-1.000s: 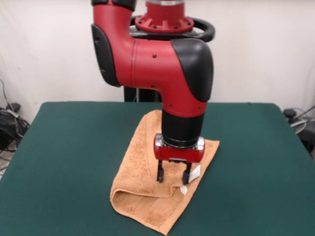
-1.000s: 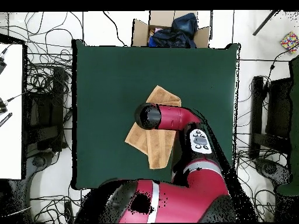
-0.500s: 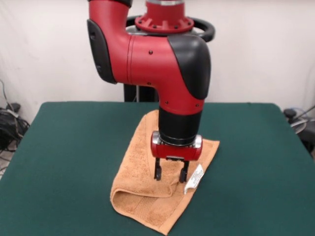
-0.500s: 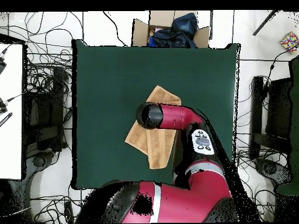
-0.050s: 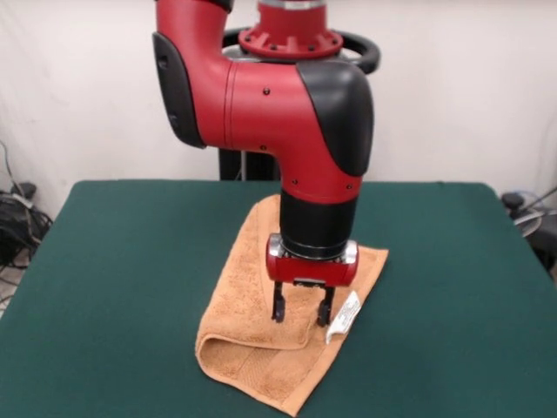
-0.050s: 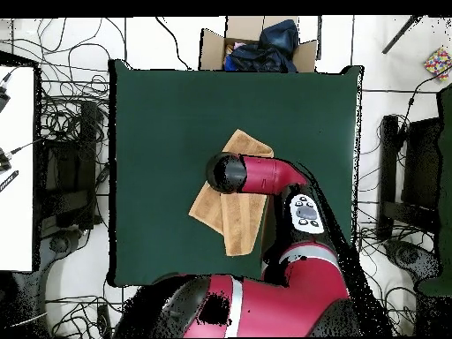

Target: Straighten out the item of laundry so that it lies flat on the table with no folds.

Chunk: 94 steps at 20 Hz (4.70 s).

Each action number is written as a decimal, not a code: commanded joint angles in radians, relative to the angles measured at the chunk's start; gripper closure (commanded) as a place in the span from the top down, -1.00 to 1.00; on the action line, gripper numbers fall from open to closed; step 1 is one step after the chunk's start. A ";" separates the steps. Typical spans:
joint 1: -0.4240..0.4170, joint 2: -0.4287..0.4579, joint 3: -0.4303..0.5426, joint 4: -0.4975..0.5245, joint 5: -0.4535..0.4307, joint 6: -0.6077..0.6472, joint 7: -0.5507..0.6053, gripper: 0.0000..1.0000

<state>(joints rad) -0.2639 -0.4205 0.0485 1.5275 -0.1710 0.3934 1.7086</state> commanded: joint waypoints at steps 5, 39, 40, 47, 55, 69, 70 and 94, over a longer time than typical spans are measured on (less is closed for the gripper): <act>0.056 0.028 0.012 -0.005 -0.017 0.027 0.104 1.00; 0.053 0.001 0.015 0.030 -0.006 0.058 0.097 1.00; 0.052 0.002 0.017 0.030 -0.005 0.061 0.096 1.00; 0.052 0.030 0.014 0.018 -0.008 0.045 0.100 1.00; 0.050 0.042 0.015 0.022 -0.012 0.022 0.104 1.00; 0.041 0.103 0.021 0.002 -0.015 -0.027 0.110 1.00; 0.039 0.116 0.023 0.000 -0.016 -0.042 0.112 1.00; 0.042 0.064 0.016 0.013 -0.010 -0.004 0.103 -1.00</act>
<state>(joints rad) -0.2305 -0.3714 0.0411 1.5261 -0.1708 0.3828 1.7086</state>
